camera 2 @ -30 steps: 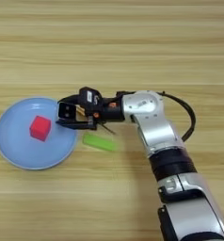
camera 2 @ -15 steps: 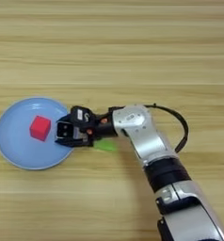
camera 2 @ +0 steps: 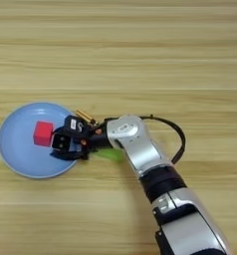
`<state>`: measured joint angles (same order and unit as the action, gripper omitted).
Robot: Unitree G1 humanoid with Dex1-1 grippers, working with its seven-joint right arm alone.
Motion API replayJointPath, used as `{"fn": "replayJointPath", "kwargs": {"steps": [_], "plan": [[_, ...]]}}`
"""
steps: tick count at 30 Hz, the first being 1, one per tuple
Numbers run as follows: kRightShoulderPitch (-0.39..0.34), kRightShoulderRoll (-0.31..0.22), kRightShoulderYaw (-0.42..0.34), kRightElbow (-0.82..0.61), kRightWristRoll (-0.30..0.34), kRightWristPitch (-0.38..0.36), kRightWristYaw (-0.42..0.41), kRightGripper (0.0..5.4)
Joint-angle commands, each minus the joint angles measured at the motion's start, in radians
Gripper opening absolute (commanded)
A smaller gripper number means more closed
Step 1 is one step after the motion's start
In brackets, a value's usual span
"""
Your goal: Move the objects on the table
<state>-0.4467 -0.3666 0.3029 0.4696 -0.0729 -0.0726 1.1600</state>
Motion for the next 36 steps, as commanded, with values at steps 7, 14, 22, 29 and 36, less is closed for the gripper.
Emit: {"fn": "replayJointPath", "kwargs": {"steps": [7, 14, 22, 29, 36], "plan": [[-0.067, -0.014, -0.023, -0.035, 0.015, 0.015, -0.033, 4.29], [-0.082, -0.021, -0.058, -0.098, 0.067, 0.053, -0.024, 4.99], [-0.112, -0.038, -0.103, -0.118, 0.091, 0.067, -0.038, 5.35], [-0.148, -0.051, -0.149, -0.113, 0.106, 0.071, -0.054, 5.35], [-0.195, -0.075, -0.196, -0.057, 0.117, 0.061, -0.067, 5.35]]}}
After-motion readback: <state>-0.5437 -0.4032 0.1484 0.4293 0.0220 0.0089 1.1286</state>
